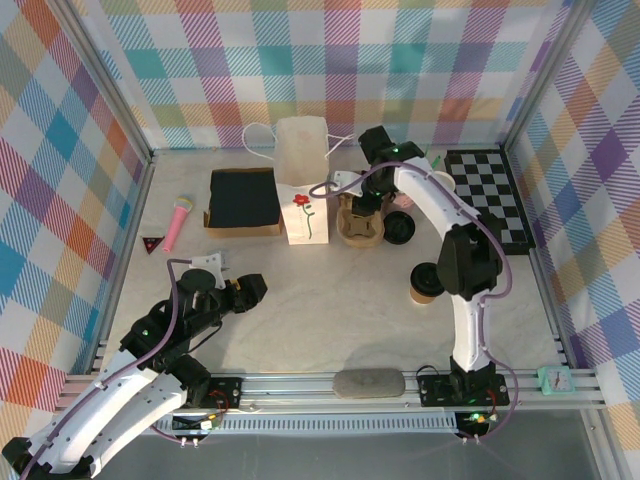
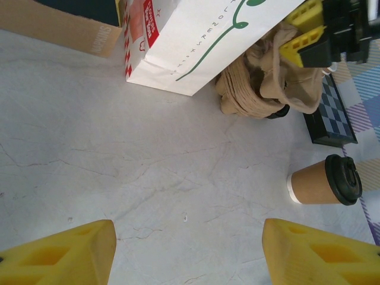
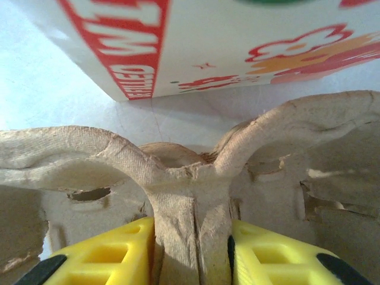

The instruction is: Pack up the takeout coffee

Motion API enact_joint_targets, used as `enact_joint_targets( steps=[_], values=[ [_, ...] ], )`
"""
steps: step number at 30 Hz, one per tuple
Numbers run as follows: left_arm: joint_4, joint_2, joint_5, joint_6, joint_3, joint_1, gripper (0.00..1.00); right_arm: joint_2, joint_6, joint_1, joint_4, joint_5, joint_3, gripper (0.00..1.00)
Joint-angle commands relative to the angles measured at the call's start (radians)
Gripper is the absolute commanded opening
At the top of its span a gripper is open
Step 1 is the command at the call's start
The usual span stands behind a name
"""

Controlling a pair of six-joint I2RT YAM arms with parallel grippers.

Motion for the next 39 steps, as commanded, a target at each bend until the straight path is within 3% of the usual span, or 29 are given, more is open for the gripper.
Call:
enact_joint_targets(
  steps=[1, 8, 16, 22, 30, 39],
  values=[
    [-0.015, -0.004, -0.012, 0.023, 0.035, 0.014, 0.66, -0.1, 0.051, 0.017, -0.025, 0.024, -0.034, 0.33],
    [0.035, 0.054, -0.007, 0.033, 0.074, 0.014, 0.66, -0.263, 0.142, 0.048, 0.035, 0.09, -0.2, 0.29],
    [0.135, 0.238, 0.011, 0.039, 0.207, 0.016, 0.66, -0.51, 0.259, 0.078, 0.157, 0.06, -0.451, 0.28],
    [0.057, 0.461, -0.003, 0.051, 0.476, 0.055, 0.66, -0.678, 0.343, 0.099, 0.21, 0.034, -0.573, 0.28],
    [-0.117, 0.811, 0.038, 0.095, 0.865, 0.231, 0.67, -0.804, 0.455, 0.102, 0.197, -0.035, -0.597, 0.33],
    [-0.233, 1.135, 0.004, 0.195, 1.206, 0.258, 0.64, -0.881, 0.511, 0.137, 0.191, -0.079, -0.609, 0.29]
  ],
)
